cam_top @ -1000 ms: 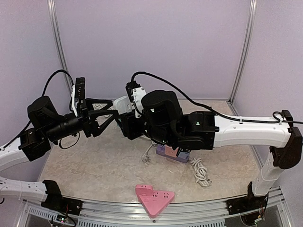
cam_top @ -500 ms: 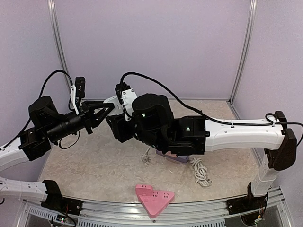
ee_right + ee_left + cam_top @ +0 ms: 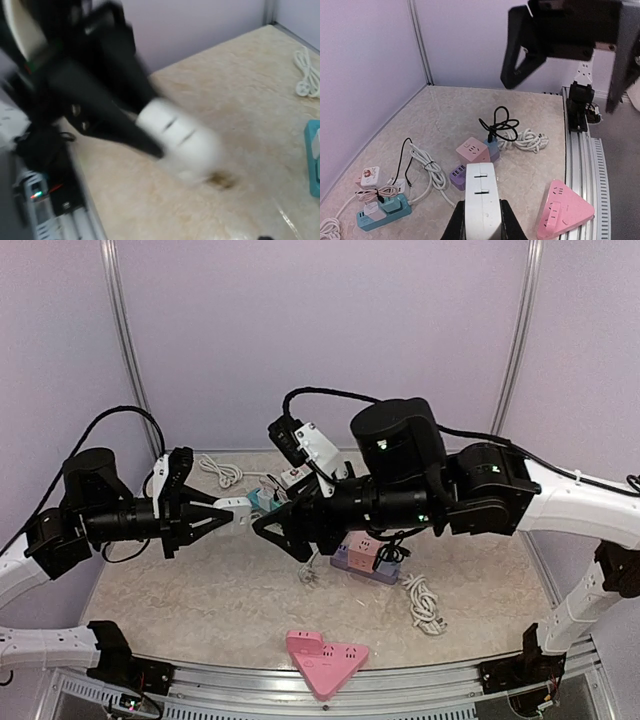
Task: Insert the plug
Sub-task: Adjust the plug.
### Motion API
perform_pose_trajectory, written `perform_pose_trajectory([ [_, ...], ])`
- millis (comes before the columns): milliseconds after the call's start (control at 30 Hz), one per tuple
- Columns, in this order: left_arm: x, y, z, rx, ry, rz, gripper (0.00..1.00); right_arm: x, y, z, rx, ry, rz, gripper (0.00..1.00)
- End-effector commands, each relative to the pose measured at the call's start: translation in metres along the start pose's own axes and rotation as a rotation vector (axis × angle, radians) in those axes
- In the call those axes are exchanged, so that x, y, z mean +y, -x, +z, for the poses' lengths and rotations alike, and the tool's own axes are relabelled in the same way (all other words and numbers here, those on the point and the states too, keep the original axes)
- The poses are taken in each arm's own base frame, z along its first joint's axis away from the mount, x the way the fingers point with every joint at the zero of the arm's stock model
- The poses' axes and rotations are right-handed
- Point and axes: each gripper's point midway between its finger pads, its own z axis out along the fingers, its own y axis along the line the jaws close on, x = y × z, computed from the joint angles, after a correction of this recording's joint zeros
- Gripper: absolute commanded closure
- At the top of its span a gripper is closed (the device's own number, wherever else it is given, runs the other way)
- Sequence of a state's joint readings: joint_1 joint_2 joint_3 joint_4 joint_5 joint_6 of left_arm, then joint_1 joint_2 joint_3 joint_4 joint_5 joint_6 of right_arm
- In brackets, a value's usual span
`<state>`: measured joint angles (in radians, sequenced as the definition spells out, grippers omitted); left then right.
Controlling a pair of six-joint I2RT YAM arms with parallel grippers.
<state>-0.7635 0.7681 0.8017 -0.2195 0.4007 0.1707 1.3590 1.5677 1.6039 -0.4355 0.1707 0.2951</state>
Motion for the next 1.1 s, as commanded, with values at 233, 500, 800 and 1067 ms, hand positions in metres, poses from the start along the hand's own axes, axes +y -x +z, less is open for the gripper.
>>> perform_pose_trajectory([
  [233, -0.062, -0.008, -0.012, 0.084, -0.298, 0.147, 1.0, 0.007, -0.007, -0.003, 0.146, 0.21, -0.218, 0.2],
  [500, -0.069, -0.007, -0.008, 0.073, -0.333, 0.122, 1.0, 0.03, -0.021, 0.02, 0.14, 0.358, -0.328, 0.32],
  [800, -0.071, -0.007, -0.008, 0.065, -0.344, 0.118, 1.0, 0.031, -0.029, 0.033, 0.144, 0.37, -0.342, 0.52],
  [1067, -0.072, -0.006, -0.007, 0.058, -0.345, 0.111, 1.0, 0.028, -0.05, 0.043, 0.199, 0.368, -0.325, 0.54],
])
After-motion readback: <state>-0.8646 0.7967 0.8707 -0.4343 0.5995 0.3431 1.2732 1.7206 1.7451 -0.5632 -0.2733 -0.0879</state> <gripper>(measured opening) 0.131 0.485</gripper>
